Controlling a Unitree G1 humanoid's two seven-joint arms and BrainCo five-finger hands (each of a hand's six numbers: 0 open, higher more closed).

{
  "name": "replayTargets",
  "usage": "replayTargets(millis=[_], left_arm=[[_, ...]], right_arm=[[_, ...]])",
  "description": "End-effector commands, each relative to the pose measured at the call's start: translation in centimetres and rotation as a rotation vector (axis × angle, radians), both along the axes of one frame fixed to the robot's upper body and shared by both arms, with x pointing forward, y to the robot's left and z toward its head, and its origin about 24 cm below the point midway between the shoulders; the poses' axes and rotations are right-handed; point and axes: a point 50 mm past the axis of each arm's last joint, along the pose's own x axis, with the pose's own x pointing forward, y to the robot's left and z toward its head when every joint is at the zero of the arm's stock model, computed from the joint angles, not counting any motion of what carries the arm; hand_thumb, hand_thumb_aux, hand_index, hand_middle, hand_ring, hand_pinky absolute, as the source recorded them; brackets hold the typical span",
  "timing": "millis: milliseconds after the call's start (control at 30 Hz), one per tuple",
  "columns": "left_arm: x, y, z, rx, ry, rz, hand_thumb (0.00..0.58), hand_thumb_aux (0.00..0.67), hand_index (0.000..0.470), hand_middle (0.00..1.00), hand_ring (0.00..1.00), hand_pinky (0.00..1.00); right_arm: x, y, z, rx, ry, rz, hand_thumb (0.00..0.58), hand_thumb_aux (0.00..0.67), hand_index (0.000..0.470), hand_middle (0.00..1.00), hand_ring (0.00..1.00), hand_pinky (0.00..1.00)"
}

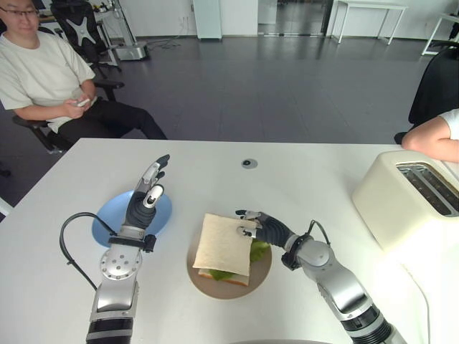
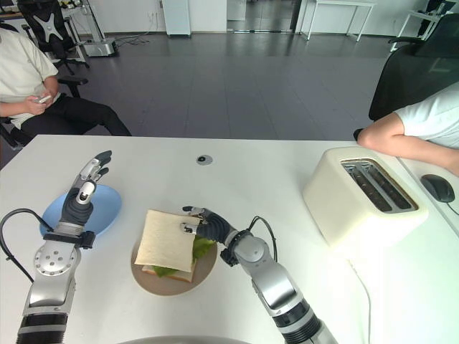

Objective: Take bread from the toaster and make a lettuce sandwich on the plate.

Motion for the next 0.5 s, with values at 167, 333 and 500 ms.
replayTargets(millis=[167, 333, 500], left_arm=[[-0.1, -0.1, -0.5, 0.007, 0.021, 0.002, 0.000, 0.000, 0.000, 0.00, 0.00, 0.00], [-0.2, -0.2, -0.6, 0.033, 0.040, -0.026, 0.000, 0.000, 0.000, 0.00, 0.00, 0.00], [-1.1, -0.6, -0.8, 0.055, 0.137, -0.234, 0.000, 0.000, 0.000, 0.00, 0.00, 0.00]], right_arm=[[-0.5, 0.4, 0.8, -0.059, -0.078, 0.019, 0.000, 0.000, 0.000, 0.00, 0.00, 0.00], [0.4, 0.2, 4.3, 0.056, -0.297, -0.075, 0.000, 0.000, 0.000, 0.00, 0.00, 0.00], [-0.3, -0.1, 6.8, 0.165, -0.437, -0.063, 0.000, 0.000, 0.000, 0.00, 0.00, 0.00]])
